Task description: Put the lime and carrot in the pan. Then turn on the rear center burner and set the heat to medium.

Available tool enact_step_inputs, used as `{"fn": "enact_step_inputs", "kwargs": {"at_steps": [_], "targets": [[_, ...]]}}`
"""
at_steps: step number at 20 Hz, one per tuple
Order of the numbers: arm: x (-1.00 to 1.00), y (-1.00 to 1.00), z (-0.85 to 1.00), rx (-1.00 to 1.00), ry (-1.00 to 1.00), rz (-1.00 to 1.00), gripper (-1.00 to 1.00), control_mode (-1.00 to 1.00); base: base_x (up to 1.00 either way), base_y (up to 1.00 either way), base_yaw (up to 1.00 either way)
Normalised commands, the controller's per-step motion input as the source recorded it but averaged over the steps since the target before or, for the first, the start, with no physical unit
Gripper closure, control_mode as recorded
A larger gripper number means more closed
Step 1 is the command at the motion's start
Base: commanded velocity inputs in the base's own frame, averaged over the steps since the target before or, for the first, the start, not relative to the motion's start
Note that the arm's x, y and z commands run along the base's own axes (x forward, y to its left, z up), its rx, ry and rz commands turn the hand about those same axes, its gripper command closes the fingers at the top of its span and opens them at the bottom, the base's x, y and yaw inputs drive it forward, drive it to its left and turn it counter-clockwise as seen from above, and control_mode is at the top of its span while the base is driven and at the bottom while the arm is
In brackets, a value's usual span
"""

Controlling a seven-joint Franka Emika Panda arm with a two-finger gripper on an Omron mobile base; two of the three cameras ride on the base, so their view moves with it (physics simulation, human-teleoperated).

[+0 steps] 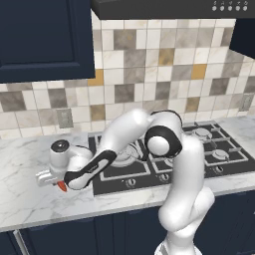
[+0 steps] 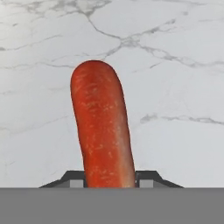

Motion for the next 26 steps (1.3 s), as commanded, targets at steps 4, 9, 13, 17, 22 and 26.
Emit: {"fn": "enact_step_inputs", "kwargs": {"at_steps": [4,9,13,17,22,26], "targets": [[-0.51,-0.69,0.51,0.08,-0.15,0.00,1.00,-1.00,0.00,0.00,0.00],[-0.46,-0.76,0.39,0.06,-0.10,0.00,1.00,-1.00,0.00,0.00,0.00],[-0.15,-0.92,0.21,0.01,-0.01,0.00,1.00,-1.00,0.00,0.00,0.00],[0.04,-0.90,0.55,0.00,0.00,0.00,1.00,-1.00,0.00,0.00,0.00],[0.28,-0.50,0.76,0.00,0.00,0.00,1.00,-1.00,0.00,0.00,0.00],[0.24,-0.44,0.73,0.00,0.09,0.00,1.00,-1.00,0.00,0.00,0.00]]}}
